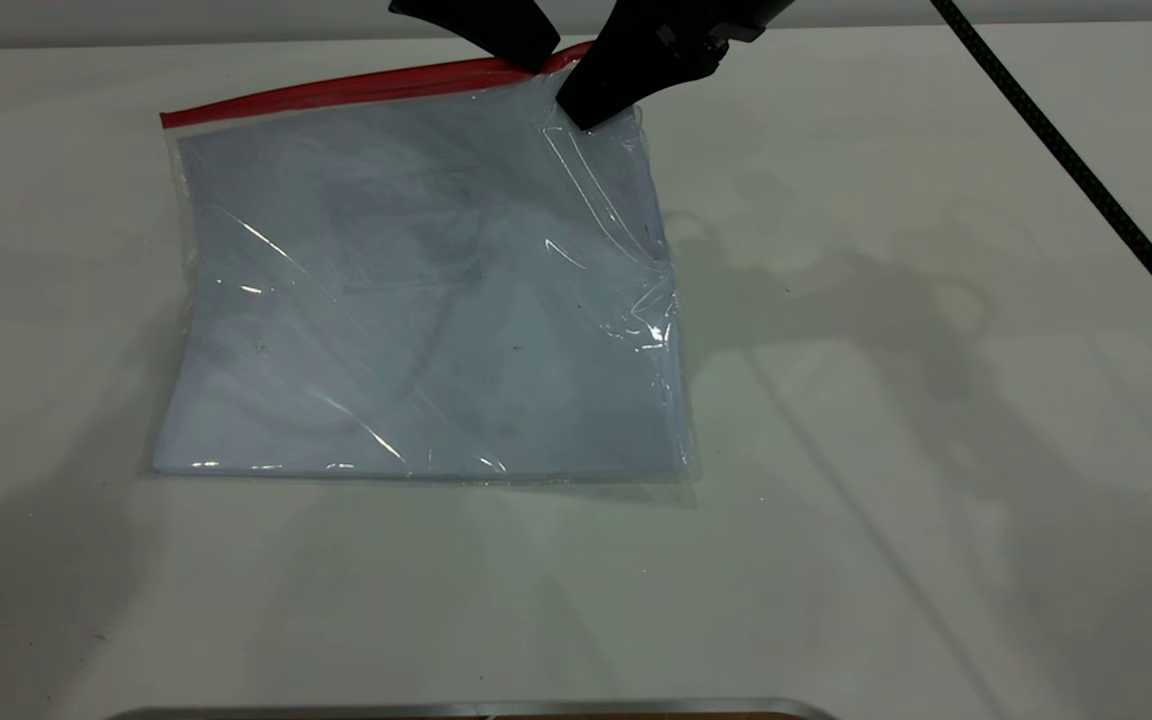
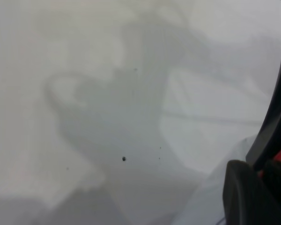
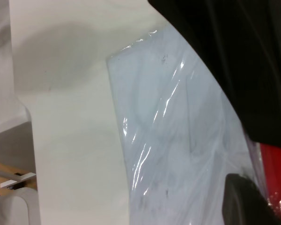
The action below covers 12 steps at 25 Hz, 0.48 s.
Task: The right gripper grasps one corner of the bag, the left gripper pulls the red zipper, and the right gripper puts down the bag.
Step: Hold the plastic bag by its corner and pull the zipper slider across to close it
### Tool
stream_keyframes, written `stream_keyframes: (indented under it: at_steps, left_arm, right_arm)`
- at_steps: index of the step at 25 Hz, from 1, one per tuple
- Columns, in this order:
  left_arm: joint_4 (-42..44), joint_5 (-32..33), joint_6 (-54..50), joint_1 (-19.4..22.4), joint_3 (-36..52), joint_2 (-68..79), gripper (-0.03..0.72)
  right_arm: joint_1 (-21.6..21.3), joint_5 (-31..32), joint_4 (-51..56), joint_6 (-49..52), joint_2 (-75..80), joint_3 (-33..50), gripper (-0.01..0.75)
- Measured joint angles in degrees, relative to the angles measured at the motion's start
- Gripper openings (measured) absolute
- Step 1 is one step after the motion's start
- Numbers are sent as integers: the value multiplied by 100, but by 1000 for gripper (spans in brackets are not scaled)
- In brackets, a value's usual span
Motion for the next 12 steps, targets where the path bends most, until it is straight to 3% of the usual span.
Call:
stream_keyframes:
  at_steps: [3,8,12]
  left_arm:
    - [-75,0,120,0,-4,0,148]
    - [-156,17,172,10,-218,0,318]
    - [-185,57,165,24,-290,0,384]
  right_arm:
    - [-5,49,0,5,0,0,34]
    - [-5,244,0,5,0,0,34]
    - [-5,314,0,5,0,0,34]
